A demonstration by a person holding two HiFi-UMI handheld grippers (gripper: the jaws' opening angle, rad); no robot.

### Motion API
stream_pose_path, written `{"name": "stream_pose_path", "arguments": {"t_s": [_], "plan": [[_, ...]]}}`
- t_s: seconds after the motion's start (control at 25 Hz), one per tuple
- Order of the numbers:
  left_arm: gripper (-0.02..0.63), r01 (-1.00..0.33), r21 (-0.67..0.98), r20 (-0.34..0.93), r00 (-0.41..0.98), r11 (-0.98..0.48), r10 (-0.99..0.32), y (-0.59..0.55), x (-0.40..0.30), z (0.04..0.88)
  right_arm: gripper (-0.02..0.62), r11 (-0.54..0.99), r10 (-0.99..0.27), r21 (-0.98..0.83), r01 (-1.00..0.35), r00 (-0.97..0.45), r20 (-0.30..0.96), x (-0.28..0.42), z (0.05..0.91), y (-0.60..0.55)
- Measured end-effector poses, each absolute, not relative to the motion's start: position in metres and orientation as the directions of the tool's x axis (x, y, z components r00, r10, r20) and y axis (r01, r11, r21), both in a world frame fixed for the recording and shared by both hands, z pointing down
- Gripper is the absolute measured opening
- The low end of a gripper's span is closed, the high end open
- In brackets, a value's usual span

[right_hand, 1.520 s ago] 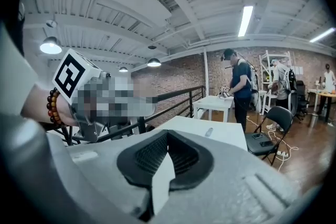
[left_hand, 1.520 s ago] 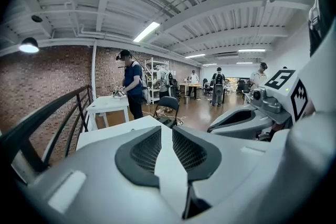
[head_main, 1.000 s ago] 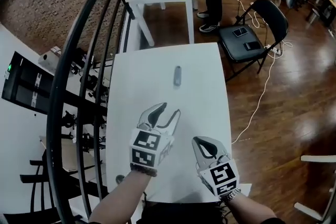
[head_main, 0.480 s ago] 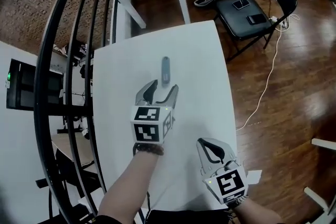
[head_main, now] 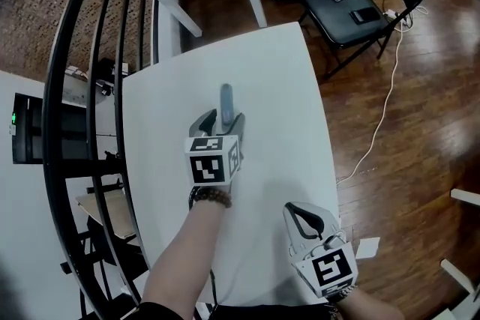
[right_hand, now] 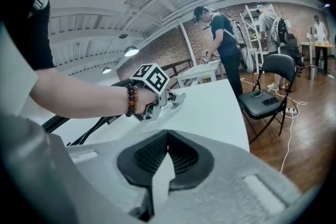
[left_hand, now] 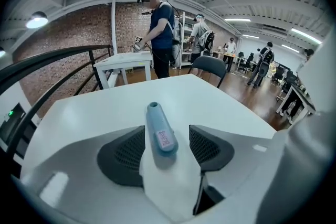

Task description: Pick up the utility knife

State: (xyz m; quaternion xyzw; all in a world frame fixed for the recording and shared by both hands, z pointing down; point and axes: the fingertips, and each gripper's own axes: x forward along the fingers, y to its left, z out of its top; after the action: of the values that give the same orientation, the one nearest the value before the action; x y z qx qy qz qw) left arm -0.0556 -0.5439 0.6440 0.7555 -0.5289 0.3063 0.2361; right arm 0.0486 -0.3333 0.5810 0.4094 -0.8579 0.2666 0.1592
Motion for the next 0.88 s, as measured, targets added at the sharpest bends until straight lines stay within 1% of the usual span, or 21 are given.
{"name": "stream_pose_path", "arguments": {"t_s": [0.12, 0.2, 0.32, 0.48, 0.88], "plan": [[0.274, -0.948, 0.028, 0.731, 0.236, -0.317, -0.640, -0.546, -0.059, 0.654, -0.008, 0.524, -0.618, -0.327, -0.786, -0.615, 0.490, 0.050, 0.582, -0.337], [0.247, -0.949, 0.030, 0.737, 0.233, -0.314, -0.634, -0.548, -0.060, 0.657, -0.008, 0.524, -0.618, -0.328, -0.786, -0.616, 0.488, 0.050, 0.583, -0.339], [0.230, -0.946, 0.036, 0.744, 0.240, -0.321, -0.624, -0.548, -0.058, 0.658, -0.008, 0.523, -0.620, -0.331, -0.785, -0.617, 0.485, 0.050, 0.583, -0.340], [0.178, -0.941, 0.056, 0.749, 0.260, -0.333, -0.609, -0.546, -0.053, 0.658, -0.008, 0.522, -0.623, -0.332, -0.786, -0.617, 0.481, 0.050, 0.581, -0.339], [0.161, -0.938, 0.057, 0.759, 0.263, -0.341, -0.596, -0.527, -0.055, 0.648, -0.008, 0.535, -0.629, -0.321, -0.782, -0.622, 0.467, 0.049, 0.568, -0.335]]}}
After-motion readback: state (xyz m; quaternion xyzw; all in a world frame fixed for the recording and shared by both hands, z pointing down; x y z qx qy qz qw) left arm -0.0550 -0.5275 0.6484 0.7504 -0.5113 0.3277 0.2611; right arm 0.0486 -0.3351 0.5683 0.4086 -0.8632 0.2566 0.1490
